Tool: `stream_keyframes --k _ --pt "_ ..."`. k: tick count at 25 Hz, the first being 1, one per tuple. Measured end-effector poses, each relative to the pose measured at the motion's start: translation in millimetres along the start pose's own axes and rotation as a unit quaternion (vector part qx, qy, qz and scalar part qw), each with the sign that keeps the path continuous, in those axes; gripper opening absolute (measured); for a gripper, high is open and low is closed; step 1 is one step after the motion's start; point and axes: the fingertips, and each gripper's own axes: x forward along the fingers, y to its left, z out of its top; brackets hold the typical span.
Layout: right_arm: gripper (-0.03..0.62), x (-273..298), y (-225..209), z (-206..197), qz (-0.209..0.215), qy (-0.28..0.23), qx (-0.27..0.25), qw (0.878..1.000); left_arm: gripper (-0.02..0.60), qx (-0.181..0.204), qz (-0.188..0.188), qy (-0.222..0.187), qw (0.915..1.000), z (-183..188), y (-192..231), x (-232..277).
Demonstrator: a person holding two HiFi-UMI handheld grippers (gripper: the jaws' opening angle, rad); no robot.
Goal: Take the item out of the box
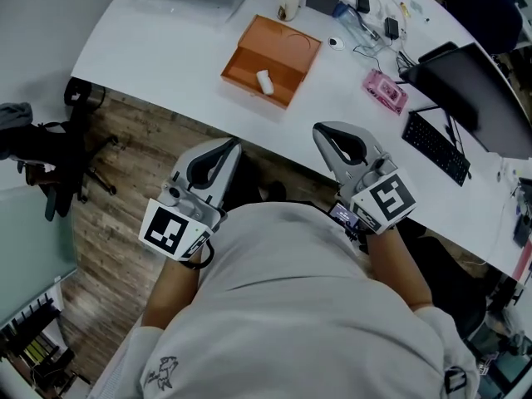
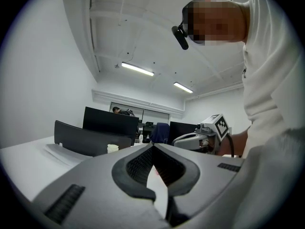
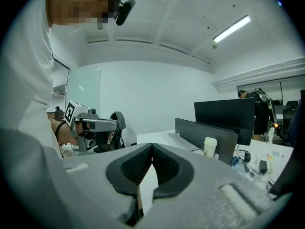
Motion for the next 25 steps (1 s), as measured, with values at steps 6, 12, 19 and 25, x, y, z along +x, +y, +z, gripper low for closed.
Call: stream_keyframes --k 6,12,19,25 --pt "0.003 35.2 -24.8 4.9 -0.009 0.003 0.008 1.000 -0.003 -0.006 -0.013 0.010 0.9998 2.5 40.8 23.5" --pt "0.003 74.7 -51.1 4.3 -0.019 0.020 0.030 0.999 -0.003 -0.011 -0.025 0.021 0.9994 6.3 85.8 45.3" --pt "0.005 121.6 -73.8 -6.1 -0.029 0.050 0.052 0.997 -0.003 -0.021 -0.043 0.034 0.9983 4.4 132.6 62.9" --pt "0.020 153.8 -85.5 -20.7 -0.045 0.077 0.069 0.994 -0.003 -0.034 -0.069 0.052 0.9956 -7.0 163.3 74.7"
